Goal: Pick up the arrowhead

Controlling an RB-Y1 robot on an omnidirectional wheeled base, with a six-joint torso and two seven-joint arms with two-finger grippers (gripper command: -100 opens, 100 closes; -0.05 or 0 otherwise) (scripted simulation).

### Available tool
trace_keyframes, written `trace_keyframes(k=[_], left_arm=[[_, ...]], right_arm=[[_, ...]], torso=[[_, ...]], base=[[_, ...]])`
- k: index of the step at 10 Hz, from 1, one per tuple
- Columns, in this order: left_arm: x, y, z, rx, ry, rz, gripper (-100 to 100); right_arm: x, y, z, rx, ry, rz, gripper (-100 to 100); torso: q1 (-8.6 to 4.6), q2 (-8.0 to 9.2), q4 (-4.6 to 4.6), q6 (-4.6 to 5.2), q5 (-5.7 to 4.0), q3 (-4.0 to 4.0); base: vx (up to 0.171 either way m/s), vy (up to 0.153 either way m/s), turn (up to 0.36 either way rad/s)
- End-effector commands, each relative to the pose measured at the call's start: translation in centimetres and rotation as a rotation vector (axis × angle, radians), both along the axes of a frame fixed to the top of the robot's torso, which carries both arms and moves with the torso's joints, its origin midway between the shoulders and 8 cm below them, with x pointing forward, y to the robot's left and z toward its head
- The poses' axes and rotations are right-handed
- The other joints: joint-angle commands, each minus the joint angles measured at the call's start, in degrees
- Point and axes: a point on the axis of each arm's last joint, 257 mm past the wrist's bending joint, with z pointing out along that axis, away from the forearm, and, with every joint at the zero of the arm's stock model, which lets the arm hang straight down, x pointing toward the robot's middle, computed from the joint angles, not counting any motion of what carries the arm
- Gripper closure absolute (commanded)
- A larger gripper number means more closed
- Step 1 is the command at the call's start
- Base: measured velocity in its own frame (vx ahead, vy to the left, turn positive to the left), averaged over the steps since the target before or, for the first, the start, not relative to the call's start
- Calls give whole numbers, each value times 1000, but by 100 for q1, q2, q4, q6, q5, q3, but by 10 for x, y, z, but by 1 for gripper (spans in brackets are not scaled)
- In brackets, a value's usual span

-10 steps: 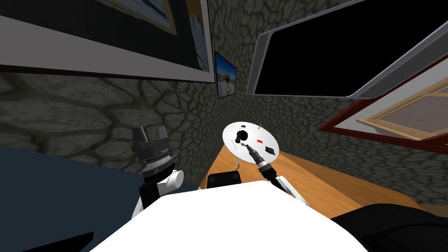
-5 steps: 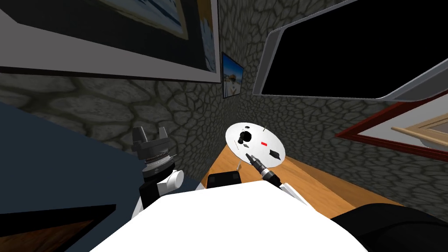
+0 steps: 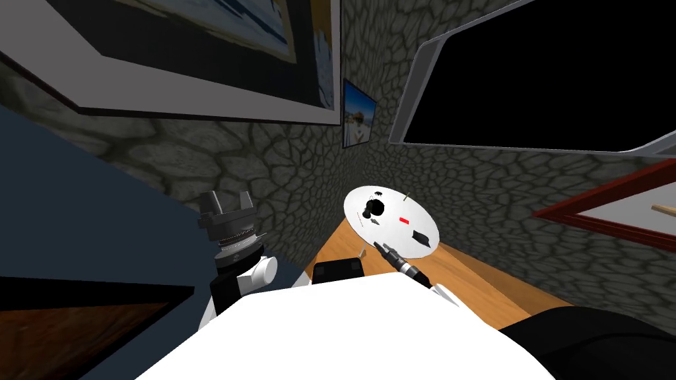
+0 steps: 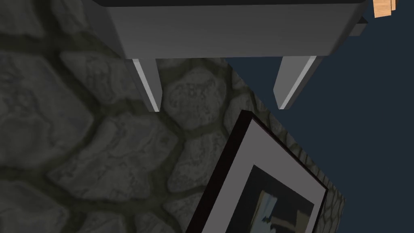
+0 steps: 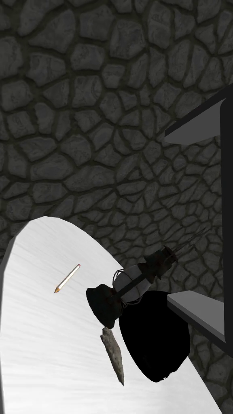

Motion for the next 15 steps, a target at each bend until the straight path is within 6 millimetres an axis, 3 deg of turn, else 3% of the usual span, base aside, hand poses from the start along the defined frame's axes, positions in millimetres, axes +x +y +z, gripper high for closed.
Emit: trace_keyframes(k=[1, 4, 8, 13, 14, 15], left_arm=[[0, 0, 0, 0, 0, 0, 0], [0, 0, 0, 0, 0, 0, 0], [0, 0, 0, 0, 0, 0, 0], [0, 0, 0, 0, 0, 0, 0], [0, 0, 0, 0, 0, 0, 0], [0, 0, 0, 0, 0, 0, 0]], right_arm=[[-14, -9, -17, -28, 45, 9, -100], [-54, -33, -56, -123, 162, 64, -100], [-101, -68, -93, -213, 293, 102, -100], [-158, -115, -126, -298, 448, 113, -100], [-158, -115, -126, -298, 448, 113, -100], [-171, -129, -131, -330, 485, 129, -100]], torso=[[0, 0, 0, 0, 0, 0], [1, -4, -1, 5, 0, -2], [1, -6, -1, 6, 0, -4], [2, -14, -2, 0, 0, -7], [2, -13, -3, 6, 1, -8], [5, -11, -2, 9, 0, -6]], base=[[-12, -23, 148], [-8, -13, 227], [-3, -14, 214], [8, -12, 221], [5, -9, -23], [9, 0, 299]])
